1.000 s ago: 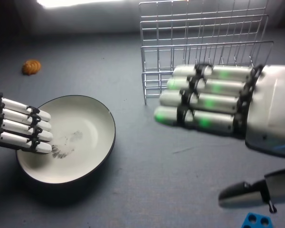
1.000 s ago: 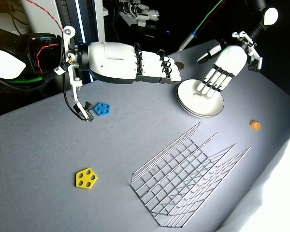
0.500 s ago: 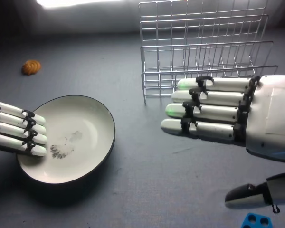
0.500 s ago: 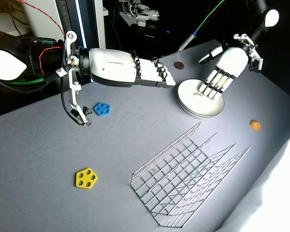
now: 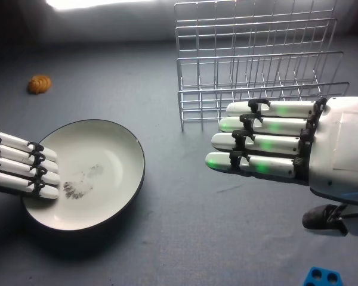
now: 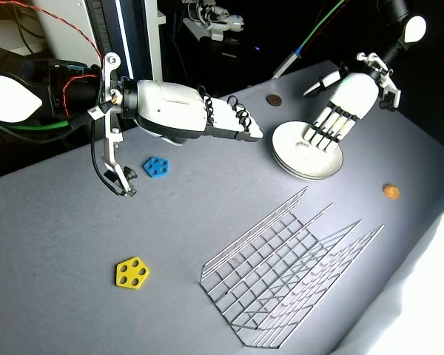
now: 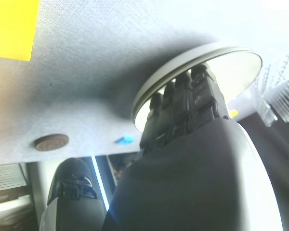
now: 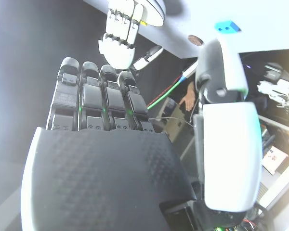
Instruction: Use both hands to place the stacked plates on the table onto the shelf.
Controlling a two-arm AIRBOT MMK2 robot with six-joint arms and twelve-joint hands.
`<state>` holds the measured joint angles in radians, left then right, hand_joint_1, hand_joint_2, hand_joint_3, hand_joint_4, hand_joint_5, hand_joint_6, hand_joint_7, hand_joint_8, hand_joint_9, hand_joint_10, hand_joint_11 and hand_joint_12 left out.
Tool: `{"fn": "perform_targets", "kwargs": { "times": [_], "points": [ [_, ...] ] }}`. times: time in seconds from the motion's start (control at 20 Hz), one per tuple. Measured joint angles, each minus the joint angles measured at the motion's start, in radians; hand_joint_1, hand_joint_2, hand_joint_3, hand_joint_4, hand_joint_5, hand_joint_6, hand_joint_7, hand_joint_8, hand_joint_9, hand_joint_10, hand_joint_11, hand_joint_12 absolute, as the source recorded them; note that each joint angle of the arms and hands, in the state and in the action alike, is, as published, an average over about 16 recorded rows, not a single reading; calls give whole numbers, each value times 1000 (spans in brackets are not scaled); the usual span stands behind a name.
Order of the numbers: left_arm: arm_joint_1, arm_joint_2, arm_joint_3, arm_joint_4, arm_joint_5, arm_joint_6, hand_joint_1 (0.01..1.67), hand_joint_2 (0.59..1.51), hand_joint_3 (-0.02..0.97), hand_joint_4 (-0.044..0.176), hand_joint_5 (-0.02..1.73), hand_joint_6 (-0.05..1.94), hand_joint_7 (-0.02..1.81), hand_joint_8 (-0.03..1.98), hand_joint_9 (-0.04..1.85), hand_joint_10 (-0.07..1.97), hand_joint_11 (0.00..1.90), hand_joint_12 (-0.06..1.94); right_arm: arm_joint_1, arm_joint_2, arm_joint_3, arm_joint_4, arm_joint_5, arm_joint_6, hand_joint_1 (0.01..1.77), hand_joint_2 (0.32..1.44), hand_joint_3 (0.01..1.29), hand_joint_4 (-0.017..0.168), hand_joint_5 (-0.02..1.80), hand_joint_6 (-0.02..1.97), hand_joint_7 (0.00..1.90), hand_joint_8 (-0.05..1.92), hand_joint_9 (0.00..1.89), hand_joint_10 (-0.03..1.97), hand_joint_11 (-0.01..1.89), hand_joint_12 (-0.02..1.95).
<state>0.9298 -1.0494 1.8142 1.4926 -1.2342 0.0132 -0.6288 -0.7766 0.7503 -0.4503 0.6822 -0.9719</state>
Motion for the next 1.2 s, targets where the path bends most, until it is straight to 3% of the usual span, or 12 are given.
{"fn": "perform_targets", "kwargs": {
  "times": [0.25, 0.45, 0.85, 1.2],
  "points": [
    [-4, -2, -26, -3, 11, -6, 16, 1086, 17, -3, 5, 6, 0, -15, 15, 0, 16, -9, 0, -7, 0, 5, -13, -23, 1084, 1014, 23, 2, 20, 15, 12, 11, 21, 1, 20, -6],
    [-19, -6, -57, 1, 28, -14, 16, 1089, 17, -3, 3, 2, -6, -17, 16, 0, 16, -9, 4, -26, 1, 35, -27, -75, 1177, 999, 22, 2, 20, 16, 12, 11, 22, 1, 20, -6],
    [-63, -15, -113, 19, 63, -40, 16, 1094, 17, -3, 7, 0, -11, -19, 20, 7, 17, -9, 35, -129, 51, 127, -64, -211, 1231, 1008, 23, 2, 20, 16, 12, 11, 21, 1, 19, -7],
    [-90, -21, -135, 31, 82, -65, 16, 1095, 17, -3, 15, 0, -11, -20, 21, 8, 16, -7, 66, -260, 140, 204, -76, -303, 1237, 1022, 23, 2, 20, 16, 12, 11, 19, 1, 19, -7]
  ]
}}
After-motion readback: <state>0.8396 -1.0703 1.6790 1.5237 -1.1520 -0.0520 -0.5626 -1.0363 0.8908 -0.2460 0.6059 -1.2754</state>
